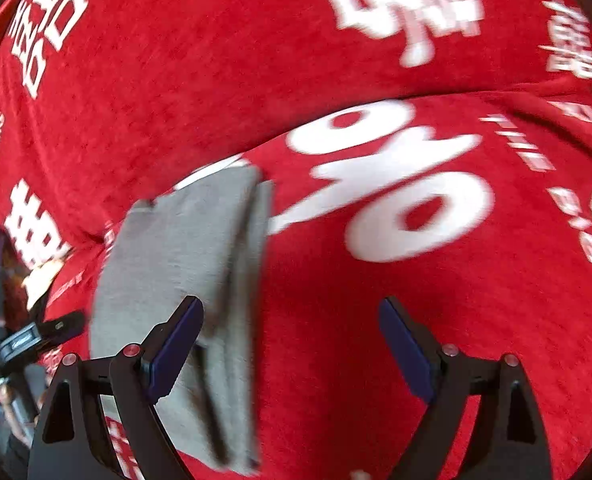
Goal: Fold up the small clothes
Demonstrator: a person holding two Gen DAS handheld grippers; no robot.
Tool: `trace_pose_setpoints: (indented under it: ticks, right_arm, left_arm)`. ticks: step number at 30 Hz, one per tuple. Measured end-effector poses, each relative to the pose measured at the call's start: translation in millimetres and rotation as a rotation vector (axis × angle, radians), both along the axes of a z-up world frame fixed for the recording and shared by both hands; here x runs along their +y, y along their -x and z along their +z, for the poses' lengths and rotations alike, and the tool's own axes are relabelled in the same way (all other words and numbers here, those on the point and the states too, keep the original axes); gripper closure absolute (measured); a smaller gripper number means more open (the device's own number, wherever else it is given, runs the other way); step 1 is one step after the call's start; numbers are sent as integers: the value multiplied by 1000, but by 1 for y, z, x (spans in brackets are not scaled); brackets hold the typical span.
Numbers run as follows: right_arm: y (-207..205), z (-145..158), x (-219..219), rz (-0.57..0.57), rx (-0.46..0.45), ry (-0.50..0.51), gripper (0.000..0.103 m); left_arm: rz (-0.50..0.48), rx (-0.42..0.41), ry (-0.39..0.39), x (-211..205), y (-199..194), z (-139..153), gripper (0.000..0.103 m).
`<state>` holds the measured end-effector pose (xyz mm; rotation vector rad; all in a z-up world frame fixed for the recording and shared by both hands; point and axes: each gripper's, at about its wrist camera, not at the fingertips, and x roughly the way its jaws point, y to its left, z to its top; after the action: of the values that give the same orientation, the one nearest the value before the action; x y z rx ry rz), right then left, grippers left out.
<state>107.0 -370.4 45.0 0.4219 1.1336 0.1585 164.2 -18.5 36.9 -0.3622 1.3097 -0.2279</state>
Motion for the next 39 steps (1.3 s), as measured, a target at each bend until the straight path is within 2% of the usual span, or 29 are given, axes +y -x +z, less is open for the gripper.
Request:
trace_pose_setpoints:
  ticks: [1, 6, 8, 9, 13, 15, 17, 21, 25, 30, 39]
  right_arm:
    - [-10, -7, 10, 34, 24, -41, 11]
    - [-41, -37, 37, 97, 105, -122, 12]
    - [-41, -40, 49, 127, 80, -119, 14]
    - [-39, -39, 55, 149, 62, -108, 25]
    - [-37, -34, 79, 211, 16, -47, 39]
    - [-36, -29, 77, 209, 12, -68, 57]
    - [-35, -20, 74, 204, -5, -80, 61]
    - [-23, 3, 87, 228, -54, -24, 64]
    - [-5, 28, 99, 259, -92, 5, 64]
    - [29, 58, 116, 291, -139, 17, 64]
    - [92, 77, 149, 328, -174, 41, 64]
  left_arm:
    - [-12, 3, 5, -7, -3, -1, 0]
    - [-77, 12, -3, -40, -12, -13, 0]
    - [-81, 13, 28, -44, -14, -18, 15]
    - [-79, 7, 46, -45, -14, -18, 23]
    - [-90, -67, 20, -47, -9, -9, 47]
    - [-101, -88, 10, -48, -6, -1, 53]
    - [-105, -97, -3, -48, -3, 4, 55]
    - [-110, -124, -38, -49, 11, 18, 56]
    - [-97, -146, -5, -31, 34, 35, 56]
    - [-92, -184, -14, -14, 71, 55, 56]
    - [-76, -205, -38, 12, 135, 63, 56]
